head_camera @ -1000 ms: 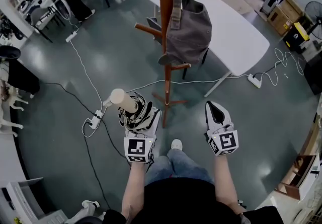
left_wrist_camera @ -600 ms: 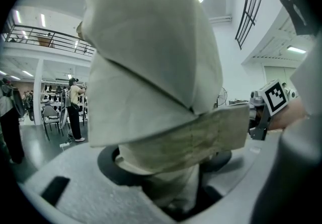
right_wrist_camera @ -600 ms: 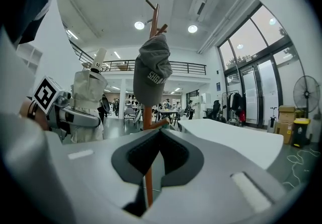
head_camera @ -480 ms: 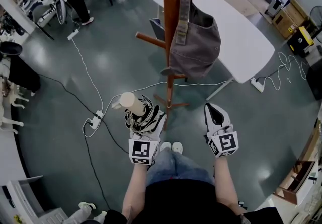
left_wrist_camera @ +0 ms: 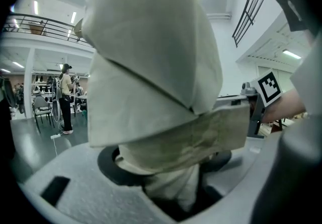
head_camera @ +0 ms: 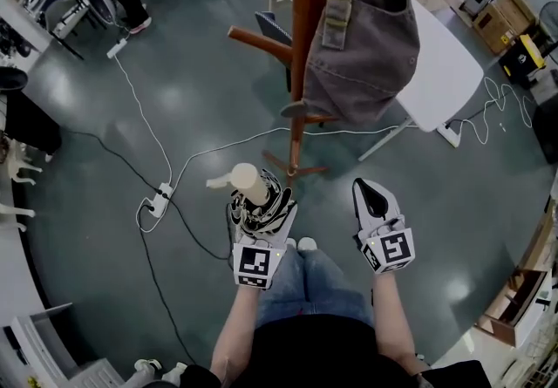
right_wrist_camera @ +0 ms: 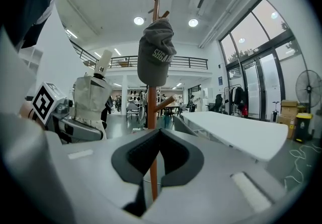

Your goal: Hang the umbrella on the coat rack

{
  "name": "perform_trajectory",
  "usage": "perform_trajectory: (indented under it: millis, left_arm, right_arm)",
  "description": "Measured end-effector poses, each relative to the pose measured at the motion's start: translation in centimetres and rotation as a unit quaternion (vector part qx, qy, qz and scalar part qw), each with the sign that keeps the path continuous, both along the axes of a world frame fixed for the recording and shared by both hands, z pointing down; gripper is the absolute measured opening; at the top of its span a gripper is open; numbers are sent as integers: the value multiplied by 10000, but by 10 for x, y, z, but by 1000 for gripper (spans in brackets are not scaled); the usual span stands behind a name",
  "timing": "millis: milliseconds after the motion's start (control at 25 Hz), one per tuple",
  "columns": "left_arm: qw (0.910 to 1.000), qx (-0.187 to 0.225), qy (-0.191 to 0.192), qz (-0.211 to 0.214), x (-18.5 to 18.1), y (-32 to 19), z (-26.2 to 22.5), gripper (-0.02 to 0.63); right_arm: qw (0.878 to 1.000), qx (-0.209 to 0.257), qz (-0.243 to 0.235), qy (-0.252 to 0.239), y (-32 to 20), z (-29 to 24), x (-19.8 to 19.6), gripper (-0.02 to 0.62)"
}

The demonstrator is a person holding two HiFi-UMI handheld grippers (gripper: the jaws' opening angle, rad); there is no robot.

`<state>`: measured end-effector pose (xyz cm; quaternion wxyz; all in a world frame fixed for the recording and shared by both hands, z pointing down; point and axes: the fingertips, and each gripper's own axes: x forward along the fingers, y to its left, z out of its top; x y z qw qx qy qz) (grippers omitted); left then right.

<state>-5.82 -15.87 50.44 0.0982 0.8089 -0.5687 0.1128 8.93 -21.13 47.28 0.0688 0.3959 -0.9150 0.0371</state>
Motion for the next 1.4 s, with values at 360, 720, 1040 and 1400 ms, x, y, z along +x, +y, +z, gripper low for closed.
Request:
perform_trajectory:
  millis: [360,720,1040,1400]
  left_arm:
    - [9977,-126,-37,662,37,-13,117,292]
    - [9924,-269,51,1201,72,-28,198,291]
    - [9887,-272,82,1472,96,-40,218,291]
    - [9863,-291,96,1622,111,-51,215,291]
  right_arm:
    - [9999,-23,11,106,-15,101,-3,12]
    - [9997,-127,88,198,-25,166,-1,12]
    - [9994,-150,257,152,-32,181,10,12]
    - [9992,-209,296,157,-33,178,16,12]
